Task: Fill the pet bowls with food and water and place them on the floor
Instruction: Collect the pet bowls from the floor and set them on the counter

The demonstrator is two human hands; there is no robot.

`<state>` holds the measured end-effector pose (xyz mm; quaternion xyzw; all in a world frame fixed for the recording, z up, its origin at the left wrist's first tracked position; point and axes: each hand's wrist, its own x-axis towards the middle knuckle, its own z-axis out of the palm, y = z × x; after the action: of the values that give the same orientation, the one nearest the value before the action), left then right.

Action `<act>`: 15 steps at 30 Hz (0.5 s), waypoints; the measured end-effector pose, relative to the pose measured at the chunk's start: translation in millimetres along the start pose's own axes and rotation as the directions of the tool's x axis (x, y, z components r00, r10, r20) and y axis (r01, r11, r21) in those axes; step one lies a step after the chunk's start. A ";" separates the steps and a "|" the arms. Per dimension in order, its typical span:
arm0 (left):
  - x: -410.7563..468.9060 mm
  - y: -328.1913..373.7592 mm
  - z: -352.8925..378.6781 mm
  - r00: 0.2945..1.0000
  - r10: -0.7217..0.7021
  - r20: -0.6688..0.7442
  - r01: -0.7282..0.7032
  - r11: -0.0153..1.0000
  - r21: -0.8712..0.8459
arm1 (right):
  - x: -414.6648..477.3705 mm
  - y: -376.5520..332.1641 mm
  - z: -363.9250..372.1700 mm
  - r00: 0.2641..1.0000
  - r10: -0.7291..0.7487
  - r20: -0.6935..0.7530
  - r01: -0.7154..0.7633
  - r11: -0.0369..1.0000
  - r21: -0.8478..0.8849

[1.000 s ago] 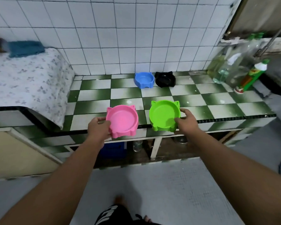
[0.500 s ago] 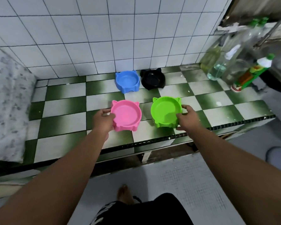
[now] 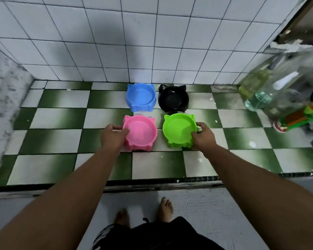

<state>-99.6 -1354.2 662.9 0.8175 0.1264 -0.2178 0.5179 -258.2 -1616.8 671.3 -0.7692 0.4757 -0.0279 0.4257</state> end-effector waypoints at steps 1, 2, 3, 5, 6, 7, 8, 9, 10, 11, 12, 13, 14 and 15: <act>2.4 0.2 0.0 1.000 0.011 -0.008 -0.011 0.999 0.036 | 3.4 -0.7 -0.3 1.000 -0.017 -0.003 0.017 0.999 -0.033; 6.3 -1.5 -0.3 1.000 0.024 -0.011 -0.023 0.996 0.082 | 5.2 -1.8 -0.7 1.000 -0.030 -0.007 0.030 0.997 -0.069; 7.1 -0.4 -0.2 0.999 0.036 -0.014 -0.034 0.992 0.123 | 7.6 -0.3 -0.4 0.999 -0.038 -0.010 0.036 0.995 -0.096; 11.3 2.1 0.2 0.997 0.073 -0.039 -0.065 0.983 0.172 | 11.4 2.4 -0.2 0.999 -0.033 -0.014 0.032 0.993 -0.110; 13.2 4.1 0.4 0.994 0.090 -0.058 -0.078 0.979 0.190 | 12.9 3.6 0.4 0.999 -0.029 -0.017 0.027 0.993 -0.116; 13.4 6.9 1.1 0.993 0.096 -0.067 -0.080 0.976 0.203 | 13.9 4.7 0.6 0.999 -0.029 -0.020 0.026 0.992 -0.126; 13.9 7.9 2.2 0.992 0.101 -0.070 -0.083 0.973 0.214 | 14.9 5.9 0.9 0.999 -0.026 -0.024 0.023 0.991 -0.134; 13.2 9.3 3.4 0.993 0.101 -0.069 -0.083 0.971 0.226 | 15.8 6.8 1.3 0.999 -0.027 -0.027 0.023 0.990 -0.140; 12.9 9.8 5.0 0.992 0.101 -0.070 -0.083 0.969 0.233 | 15.6 6.5 1.5 0.999 -0.026 -0.031 0.021 0.990 -0.142; 12.4 10.5 6.4 0.993 0.096 -0.070 -0.077 0.969 0.234 | 15.8 6.1 2.1 0.999 -0.025 -0.034 0.020 0.990 -0.140; 12.3 11.0 7.8 0.993 0.097 -0.070 -0.078 0.968 0.239 | 16.0 5.3 2.9 0.999 -0.018 -0.040 0.013 0.991 -0.136; 11.7 12.0 8.8 0.993 0.097 -0.070 -0.078 0.967 0.241 | 16.6 4.7 3.6 0.999 -0.014 -0.047 0.007 0.991 -0.131; 12.1 11.8 9.8 0.993 0.097 -0.069 -0.078 0.968 0.237 | 16.8 4.2 4.3 0.999 -0.009 -0.054 0.003 0.992 -0.127; 11.9 12.3 10.7 0.994 0.091 -0.066 -0.074 0.971 0.226 | 16.7 3.8 4.8 0.998 -0.008 -0.058 0.000 0.992 -0.124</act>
<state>-86.3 -1369.4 662.8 0.8827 0.0865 -0.1777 0.4264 -249.6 -1627.1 659.6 -0.7940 0.4872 -0.0217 0.3629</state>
